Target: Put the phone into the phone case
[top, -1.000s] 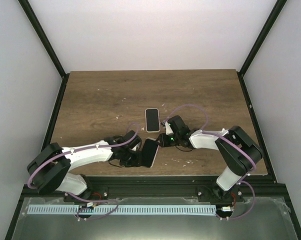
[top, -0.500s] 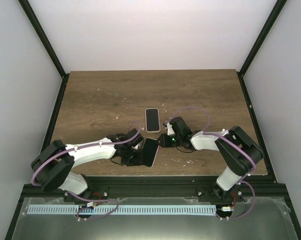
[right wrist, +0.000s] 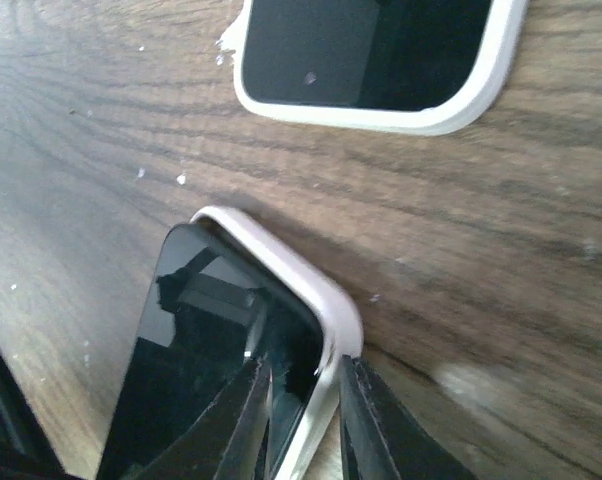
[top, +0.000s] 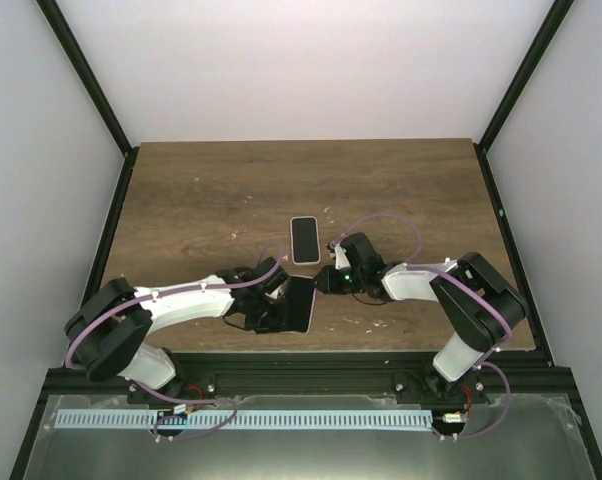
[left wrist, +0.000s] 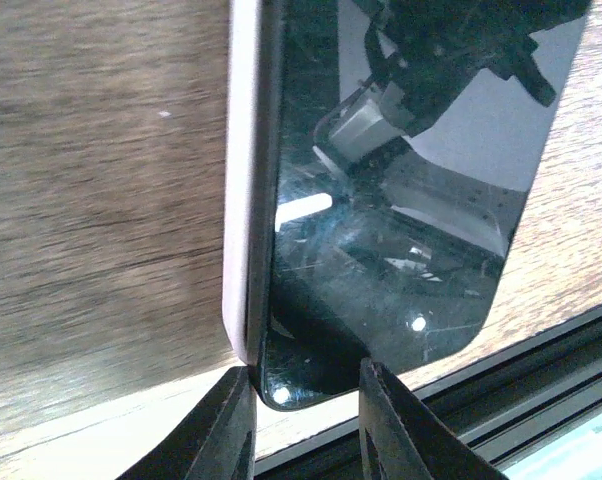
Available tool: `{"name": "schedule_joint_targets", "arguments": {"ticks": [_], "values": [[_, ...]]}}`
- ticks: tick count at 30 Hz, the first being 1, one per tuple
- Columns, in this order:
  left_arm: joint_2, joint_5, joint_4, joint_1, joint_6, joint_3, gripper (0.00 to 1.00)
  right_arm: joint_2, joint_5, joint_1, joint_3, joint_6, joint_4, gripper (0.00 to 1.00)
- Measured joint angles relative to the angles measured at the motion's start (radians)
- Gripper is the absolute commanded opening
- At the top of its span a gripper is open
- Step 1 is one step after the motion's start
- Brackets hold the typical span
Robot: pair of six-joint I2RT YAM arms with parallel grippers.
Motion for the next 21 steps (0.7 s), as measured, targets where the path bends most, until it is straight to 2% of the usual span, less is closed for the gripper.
{"name": "schedule_joint_targets", "arguments": {"ticks": [7,11,17,21], "values": [[0.044,0.036,0.082,-0.006,-0.014,0.027,0.33,0.002,-0.059,0.004,-0.005,0.034,0.03,0.19],[0.046,0.033,0.09,-0.006,-0.019,0.032,0.4,0.002,-0.057,0.004,-0.005,0.034,0.023,0.17],[-0.021,-0.005,0.089,0.004,-0.011,0.032,0.44,-0.016,-0.038,0.008,0.0,0.036,-0.047,0.19],[-0.072,-0.01,0.093,0.063,0.012,0.032,0.44,-0.054,-0.031,0.01,0.0,0.056,-0.076,0.22]]}}
